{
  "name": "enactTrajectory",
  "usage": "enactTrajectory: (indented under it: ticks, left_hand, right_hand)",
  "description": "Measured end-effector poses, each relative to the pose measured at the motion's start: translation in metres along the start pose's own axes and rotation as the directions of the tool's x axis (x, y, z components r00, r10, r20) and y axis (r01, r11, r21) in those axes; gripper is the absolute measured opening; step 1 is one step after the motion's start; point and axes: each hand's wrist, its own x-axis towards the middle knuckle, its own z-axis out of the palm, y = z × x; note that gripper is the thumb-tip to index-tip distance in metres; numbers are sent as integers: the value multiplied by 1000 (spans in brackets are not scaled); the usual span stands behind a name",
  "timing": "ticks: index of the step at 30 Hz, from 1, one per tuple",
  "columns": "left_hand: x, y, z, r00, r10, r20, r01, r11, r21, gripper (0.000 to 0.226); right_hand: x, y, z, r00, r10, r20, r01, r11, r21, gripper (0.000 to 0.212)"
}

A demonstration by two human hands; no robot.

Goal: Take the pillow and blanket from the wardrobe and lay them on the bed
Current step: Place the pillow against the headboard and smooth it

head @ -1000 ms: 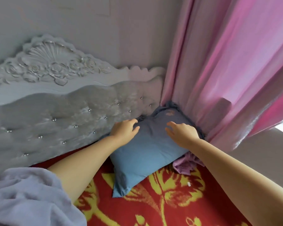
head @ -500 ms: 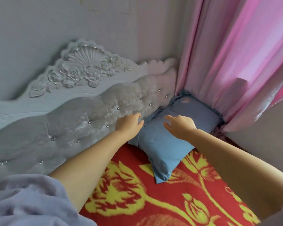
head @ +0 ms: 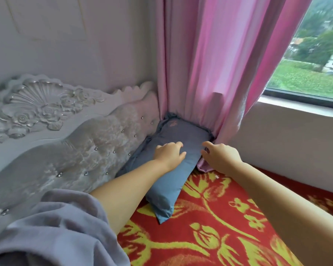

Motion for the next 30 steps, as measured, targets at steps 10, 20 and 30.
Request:
enactTrajectory:
  ticks: [10, 20, 30]
  left_hand:
    - [-56, 78, 43, 986, -163, 23, 164, 985, -61, 39]
    - [-119, 117, 15, 945, -294, -145, 278, 953, -117, 39]
    - [-301, -11, -5, 842, -489, -230, 472, 872, -125, 37]
  right_hand:
    - [-91, 69, -28, 997, -70, 19, 69, 997, 27, 34]
    - [-119, 71, -66, 962, -261, 76, 265, 963, -55, 33]
    - [-168, -116, -65, 858, -493, 145, 504, 862, -47, 33]
